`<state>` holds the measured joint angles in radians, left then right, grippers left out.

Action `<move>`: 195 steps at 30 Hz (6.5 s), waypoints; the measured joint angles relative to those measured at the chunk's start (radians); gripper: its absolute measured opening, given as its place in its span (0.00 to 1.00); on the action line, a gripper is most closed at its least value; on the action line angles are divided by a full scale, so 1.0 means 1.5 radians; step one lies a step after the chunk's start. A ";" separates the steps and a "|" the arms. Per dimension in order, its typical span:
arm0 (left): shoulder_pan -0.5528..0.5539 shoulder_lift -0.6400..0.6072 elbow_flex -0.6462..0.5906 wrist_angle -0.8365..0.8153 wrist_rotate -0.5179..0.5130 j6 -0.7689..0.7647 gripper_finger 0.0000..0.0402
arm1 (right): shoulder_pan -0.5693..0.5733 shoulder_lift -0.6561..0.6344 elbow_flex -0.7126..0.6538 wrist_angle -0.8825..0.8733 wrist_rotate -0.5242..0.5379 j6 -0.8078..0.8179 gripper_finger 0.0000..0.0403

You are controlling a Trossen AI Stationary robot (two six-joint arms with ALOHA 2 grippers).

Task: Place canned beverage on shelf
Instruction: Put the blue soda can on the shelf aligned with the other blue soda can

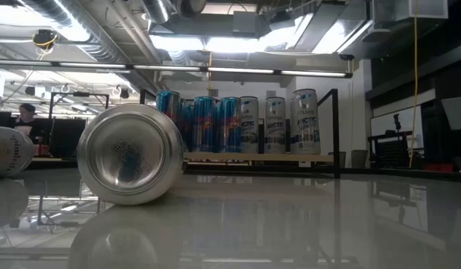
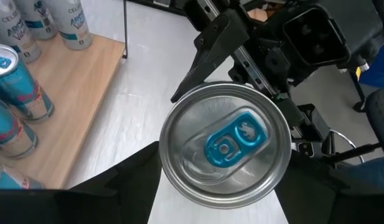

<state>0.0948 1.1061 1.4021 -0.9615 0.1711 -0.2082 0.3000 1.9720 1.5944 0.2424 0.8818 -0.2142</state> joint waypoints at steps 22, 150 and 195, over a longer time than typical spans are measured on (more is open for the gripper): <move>0.000 0.001 0.000 0.023 0.002 0.005 0.60 | 0.000 0.000 0.000 -0.004 -0.002 -0.001 0.57; 0.250 0.408 0.105 -0.049 -0.120 0.437 0.64 | -0.157 -0.254 -0.001 -0.938 -0.230 0.244 0.88; 0.250 0.408 0.105 -0.026 -0.121 0.420 0.64 | -0.157 -0.254 -0.001 -0.943 -0.230 0.243 0.88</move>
<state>0.4702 1.7176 1.5589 -1.0012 -0.0097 0.4213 0.0650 1.5906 1.5932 -1.1725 0.5367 0.1509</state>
